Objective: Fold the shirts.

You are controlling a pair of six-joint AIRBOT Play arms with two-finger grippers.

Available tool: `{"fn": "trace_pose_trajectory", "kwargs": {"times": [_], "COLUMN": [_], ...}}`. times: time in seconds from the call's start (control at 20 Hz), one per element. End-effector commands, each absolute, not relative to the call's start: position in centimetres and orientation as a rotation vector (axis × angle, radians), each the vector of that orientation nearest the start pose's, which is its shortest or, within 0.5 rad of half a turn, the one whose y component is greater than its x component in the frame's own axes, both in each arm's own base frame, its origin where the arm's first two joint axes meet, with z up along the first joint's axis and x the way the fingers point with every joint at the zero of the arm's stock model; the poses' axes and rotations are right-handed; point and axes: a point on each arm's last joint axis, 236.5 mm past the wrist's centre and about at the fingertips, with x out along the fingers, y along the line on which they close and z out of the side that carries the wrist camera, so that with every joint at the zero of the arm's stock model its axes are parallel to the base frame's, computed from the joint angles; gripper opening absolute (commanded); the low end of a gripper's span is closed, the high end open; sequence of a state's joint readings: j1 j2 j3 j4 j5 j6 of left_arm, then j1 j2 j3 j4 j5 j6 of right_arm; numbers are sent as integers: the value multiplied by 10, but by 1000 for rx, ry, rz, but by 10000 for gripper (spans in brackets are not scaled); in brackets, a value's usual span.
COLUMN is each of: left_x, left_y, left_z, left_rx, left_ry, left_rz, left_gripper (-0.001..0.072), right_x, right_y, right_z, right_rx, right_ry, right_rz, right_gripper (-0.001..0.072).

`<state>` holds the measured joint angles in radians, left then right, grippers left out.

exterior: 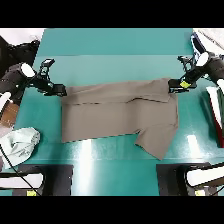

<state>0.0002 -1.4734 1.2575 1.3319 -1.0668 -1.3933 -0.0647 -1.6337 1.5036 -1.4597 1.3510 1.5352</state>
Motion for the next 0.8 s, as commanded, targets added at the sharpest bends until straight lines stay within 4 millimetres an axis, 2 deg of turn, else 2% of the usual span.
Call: {"fn": "trace_pose_trajectory", "kwargs": {"times": [0.0,0.1,0.15,0.2,0.3,0.4,0.6,0.75], "left_x": [412,395,384,369,334,294,228,197], "left_y": [-40,-35,-36,-38,-47,-57,-73,-73], "left_z": [-15,1,6,9,0,-17,-47,-66], "left_rx": [-66,-38,-38,-47,-118,-184,-287,-313], "left_ry": [1325,1338,1340,1345,1379,1434,1521,1577], "left_rz": [-181,-178,-180,-187,-188,-196,-209,-181], "left_gripper": [499,499,499,499,499,499,499,499], "right_x": [414,403,396,391,387,388,386,384], "right_y": [-1,-1,7,17,32,33,32,34], "right_z": [-18,6,21,37,68,88,103,105], "right_rx": [114,109,151,217,336,391,377,381], "right_ry": [1492,1479,1465,1445,1374,1313,1270,1268], "right_rz": [53,104,167,239,351,378,384,392], "right_gripper": [368,365,362,303,301,301,301,301]}}
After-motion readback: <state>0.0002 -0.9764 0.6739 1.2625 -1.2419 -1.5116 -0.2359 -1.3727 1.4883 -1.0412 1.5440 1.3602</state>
